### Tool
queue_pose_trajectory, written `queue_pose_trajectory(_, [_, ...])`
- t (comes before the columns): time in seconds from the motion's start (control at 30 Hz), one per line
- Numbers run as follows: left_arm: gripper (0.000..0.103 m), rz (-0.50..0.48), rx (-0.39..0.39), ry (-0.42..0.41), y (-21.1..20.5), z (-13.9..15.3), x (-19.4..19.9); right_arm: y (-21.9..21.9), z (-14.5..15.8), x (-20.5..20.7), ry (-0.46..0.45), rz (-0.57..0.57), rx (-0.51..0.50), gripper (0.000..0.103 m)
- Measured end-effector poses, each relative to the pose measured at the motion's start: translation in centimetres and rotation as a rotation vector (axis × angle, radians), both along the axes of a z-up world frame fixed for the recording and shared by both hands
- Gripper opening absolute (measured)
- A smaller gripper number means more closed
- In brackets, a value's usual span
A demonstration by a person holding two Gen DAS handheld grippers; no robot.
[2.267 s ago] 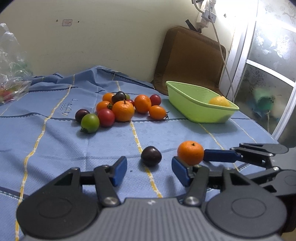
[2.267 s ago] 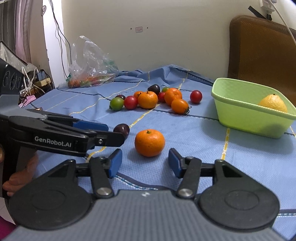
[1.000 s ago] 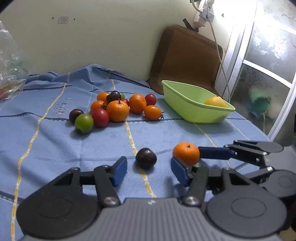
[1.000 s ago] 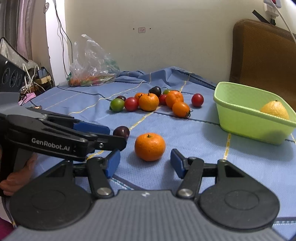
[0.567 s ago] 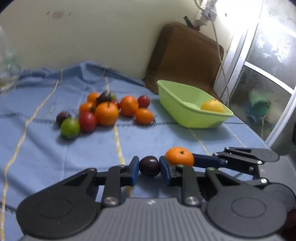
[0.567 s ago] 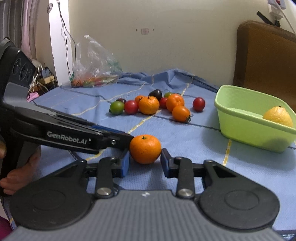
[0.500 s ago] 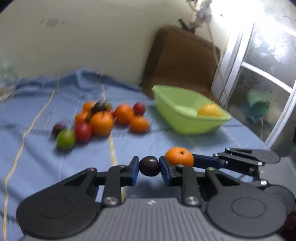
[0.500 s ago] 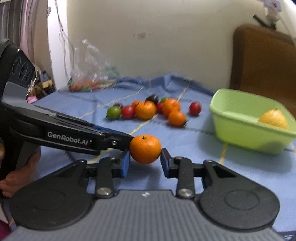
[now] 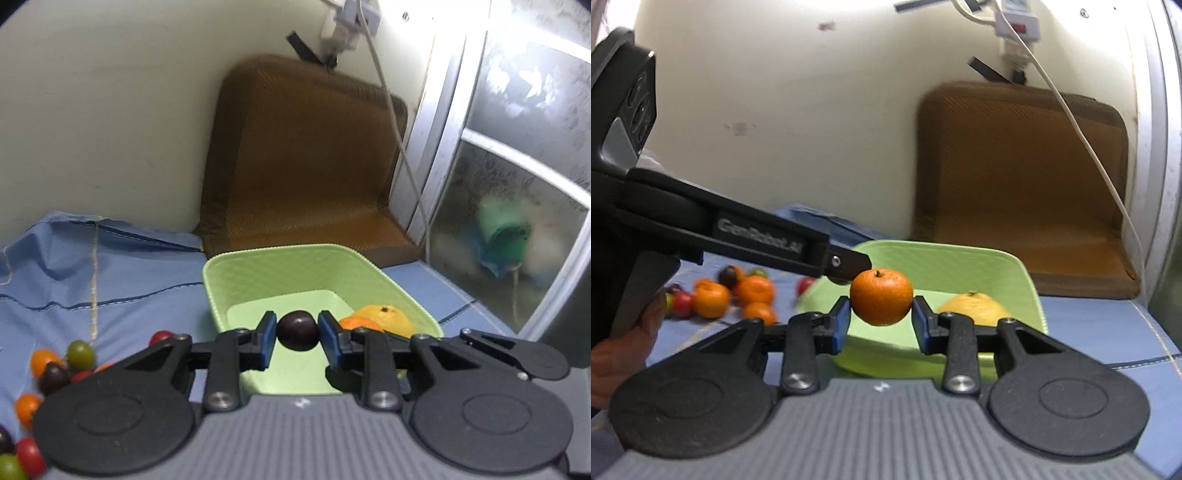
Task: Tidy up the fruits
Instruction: 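Carry both fruits over the basin and open both tools to drop them, then move the left tool to a green tomato while the right tool moves to a red tomato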
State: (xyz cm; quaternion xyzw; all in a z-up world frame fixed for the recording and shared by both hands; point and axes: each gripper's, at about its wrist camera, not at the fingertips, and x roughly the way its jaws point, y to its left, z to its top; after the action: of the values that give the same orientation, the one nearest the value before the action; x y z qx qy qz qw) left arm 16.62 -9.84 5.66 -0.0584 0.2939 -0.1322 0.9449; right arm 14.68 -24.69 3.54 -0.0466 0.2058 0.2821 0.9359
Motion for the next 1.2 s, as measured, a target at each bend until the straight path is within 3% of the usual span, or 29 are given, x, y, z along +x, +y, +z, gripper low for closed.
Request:
queue_pose_trajectory(0.1, [0.026,0.017,0.012,0.023,-0.4,-0.8,0.8,-0.2,-0.4,0.7,0.006,-0.007,0.010,0.041])
queue_pose_trajectory(0.23, [0.040,0.035,-0.023,0.035,0.5,-1.2,0.8,-0.1,-0.5,0.3,-0.023,0.001,0.006,0.053])
queue_pose_trajectory(0.43, [0.040,0.093,-0.133,-0.044,5.3,1.0,-2.4,-1.5,-0.1,-1.5,-0.052,-0.036,0.056,0.053])
queue_pose_trajectory(0.53, [0.047,0.192,-0.183,-0.096,9.8,1.9,-5.5,-2.2,0.1,-2.6,-0.033,-0.031,0.116,0.053])
queue_pose_trajectory(0.63, [0.048,0.330,-0.166,-0.112,14.3,1.5,-8.7,-1.8,0.0,-3.7,-0.016,-0.003,0.137,0.052])
queue_pose_trajectory(0.73, [0.048,0.445,-0.121,-0.101,17.7,0.2,-11.8,-0.1,0.2,-4.3,-0.001,0.052,0.139,0.051])
queue_pose_trajectory(0.8, [0.048,0.496,-0.101,-0.082,19.5,-1.2,-13.5,1.2,0.3,-4.8,0.013,0.098,0.125,0.044])
queue_pose_trajectory(0.87, [0.048,0.525,-0.114,-0.054,20.9,-2.5,-14.5,3.0,0.0,-5.1,0.039,0.146,0.105,0.041])
queue_pose_trajectory(1.07, [0.046,0.528,-0.203,0.002,22.5,-5.0,-15.3,7.7,-1.2,-4.6,0.137,0.235,0.069,0.038])
queue_pose_trajectory(1.2, [0.047,0.467,-0.169,-0.039,21.4,-4.6,-15.4,10.3,-1.3,-4.0,0.165,0.257,0.045,0.039])
